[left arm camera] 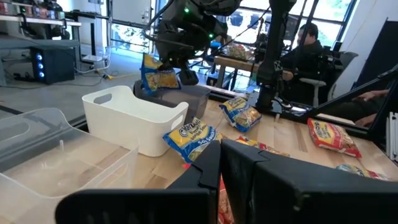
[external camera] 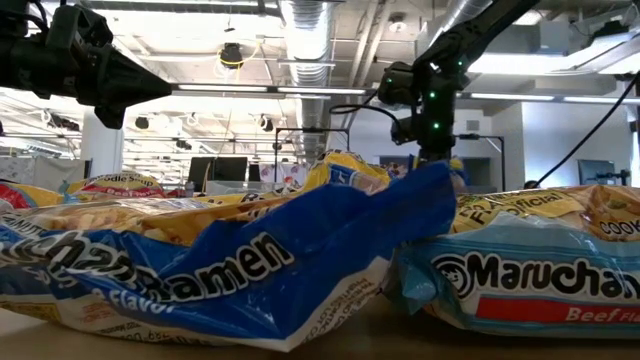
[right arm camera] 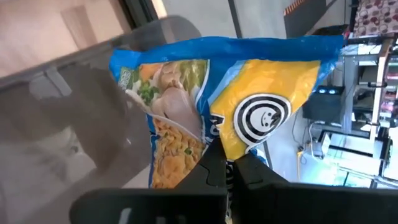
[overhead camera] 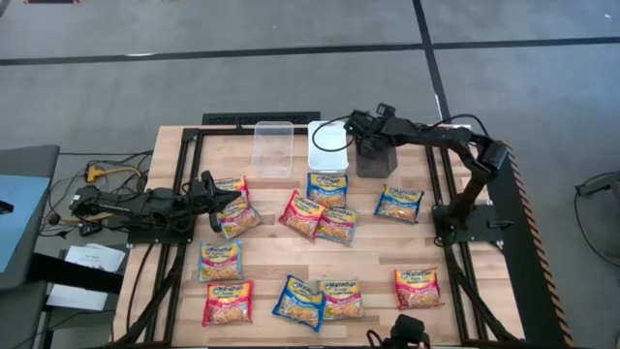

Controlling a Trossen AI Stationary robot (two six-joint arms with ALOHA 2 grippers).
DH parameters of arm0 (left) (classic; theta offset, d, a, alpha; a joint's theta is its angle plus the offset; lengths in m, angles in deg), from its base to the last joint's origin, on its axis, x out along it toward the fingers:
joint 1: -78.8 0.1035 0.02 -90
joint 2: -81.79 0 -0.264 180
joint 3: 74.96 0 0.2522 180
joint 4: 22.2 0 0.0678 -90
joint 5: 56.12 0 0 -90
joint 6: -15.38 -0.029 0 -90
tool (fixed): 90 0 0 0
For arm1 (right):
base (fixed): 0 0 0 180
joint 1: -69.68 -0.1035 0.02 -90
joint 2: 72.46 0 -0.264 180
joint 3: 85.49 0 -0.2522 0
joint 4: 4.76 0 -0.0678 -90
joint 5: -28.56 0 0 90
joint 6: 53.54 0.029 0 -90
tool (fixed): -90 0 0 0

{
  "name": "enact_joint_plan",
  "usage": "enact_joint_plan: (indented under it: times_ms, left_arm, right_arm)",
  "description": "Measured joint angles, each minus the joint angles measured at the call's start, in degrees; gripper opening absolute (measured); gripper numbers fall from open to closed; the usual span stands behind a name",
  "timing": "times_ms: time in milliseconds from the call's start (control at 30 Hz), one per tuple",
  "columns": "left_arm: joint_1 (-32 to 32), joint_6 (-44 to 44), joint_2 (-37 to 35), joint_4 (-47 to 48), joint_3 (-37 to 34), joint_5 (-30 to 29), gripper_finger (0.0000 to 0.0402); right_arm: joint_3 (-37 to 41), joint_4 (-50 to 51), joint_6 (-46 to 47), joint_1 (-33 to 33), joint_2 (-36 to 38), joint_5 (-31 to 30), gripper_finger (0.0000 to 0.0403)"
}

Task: Sort Maruchan noodles
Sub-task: Put the blue noodle pack into the black bin

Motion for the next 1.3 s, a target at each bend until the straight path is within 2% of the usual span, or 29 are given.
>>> enact_joint_plan:
  times_ms: [267, 400, 733, 900, 1300]
  left_arm:
    - [0.02, 0.00, -0.02, 0.00, 0.00, 0.00, 0.0000]
    - [0.02, 0.00, -0.02, 0.00, 0.00, 0.00, 0.0000]
    - [0.02, -0.03, -0.02, 0.02, 0.00, 0.42, 0.0000]
    - [0.00, -1.72, -0.02, 0.02, 0.00, 0.42, 0.0000]
    - [0.02, -1.77, -0.02, 0.02, 0.00, 0.42, 0.0000]
  right_arm:
    - [0.00, -0.56, 0.78, -0.01, 0.00, 0.38, 0.0006]
    - [0.00, -0.97, 3.54, -0.01, -0.21, 3.34, 0.0006]
    - [0.00, 0.38, 4.10, 0.54, -0.28, 3.62, 0.0008]
    - [0.00, 0.26, 4.11, 1.16, -0.28, 6.01, 0.0011]
    - [0.00, -0.15, 3.63, 3.04, -0.26, 6.12, 0.0091]
